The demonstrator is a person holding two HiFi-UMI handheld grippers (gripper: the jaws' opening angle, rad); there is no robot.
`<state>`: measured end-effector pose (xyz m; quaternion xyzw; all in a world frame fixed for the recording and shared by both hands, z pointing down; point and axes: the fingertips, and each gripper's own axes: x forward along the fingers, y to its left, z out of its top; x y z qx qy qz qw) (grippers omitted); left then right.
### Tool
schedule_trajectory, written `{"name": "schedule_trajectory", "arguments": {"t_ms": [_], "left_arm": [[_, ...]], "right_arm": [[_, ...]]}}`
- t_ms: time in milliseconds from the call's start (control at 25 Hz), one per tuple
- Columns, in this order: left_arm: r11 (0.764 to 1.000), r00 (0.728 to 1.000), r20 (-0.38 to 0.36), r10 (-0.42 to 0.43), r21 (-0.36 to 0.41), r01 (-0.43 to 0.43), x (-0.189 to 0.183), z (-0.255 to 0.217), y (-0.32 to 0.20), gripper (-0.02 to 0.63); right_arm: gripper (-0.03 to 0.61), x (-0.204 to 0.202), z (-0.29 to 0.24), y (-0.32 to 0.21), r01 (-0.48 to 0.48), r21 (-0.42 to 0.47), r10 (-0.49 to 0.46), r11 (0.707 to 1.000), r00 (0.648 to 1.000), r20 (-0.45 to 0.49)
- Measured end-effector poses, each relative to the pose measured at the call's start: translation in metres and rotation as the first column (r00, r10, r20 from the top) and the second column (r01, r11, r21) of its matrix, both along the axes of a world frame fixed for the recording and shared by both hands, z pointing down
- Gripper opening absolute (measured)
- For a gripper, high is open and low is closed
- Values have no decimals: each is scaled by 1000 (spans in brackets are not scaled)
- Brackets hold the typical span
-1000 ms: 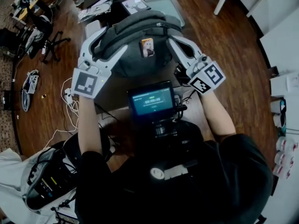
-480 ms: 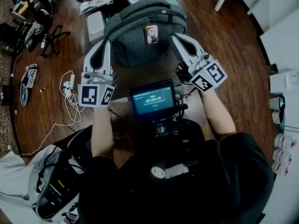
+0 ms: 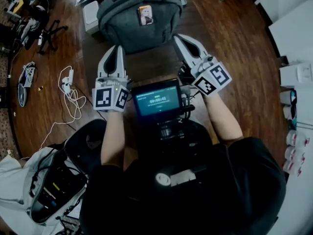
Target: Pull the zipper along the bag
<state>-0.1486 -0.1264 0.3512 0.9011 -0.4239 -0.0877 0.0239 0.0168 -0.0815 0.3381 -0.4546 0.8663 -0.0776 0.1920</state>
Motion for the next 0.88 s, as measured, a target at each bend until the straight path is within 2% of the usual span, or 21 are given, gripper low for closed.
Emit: {"name": "schedule_trajectory", "arguments": {"t_ms": [120, 280, 560, 640, 720, 880], "left_arm": [[999, 999, -23, -26, -23, 26, -2, 3, 6, 2], [998, 998, -18, -59, -24, 59, 26, -1, 69, 2], [996, 992, 91, -92, 24, 90, 83, 0, 196, 2], [994, 988, 107, -109, 29, 106, 75, -5, 226, 2], [992, 986, 110, -123, 23, 121, 50, -14, 251, 2], [984, 974, 134, -181, 29, 178, 16, -24, 261, 2]], "right_arm": [[11, -8, 3, 7, -4, -12, 3, 1000, 999, -43], [11, 11, -7, 66, -19, 41, 22, 999, 997, -68], [9, 65, -5, 190, -42, 20, 42, 999, 998, -45], [9, 56, -7, 219, -54, 22, 55, 998, 996, -76], [9, 32, -15, 241, -54, 22, 55, 998, 996, -75], [9, 1, -25, 252, -47, 21, 49, 999, 995, -92]]}}
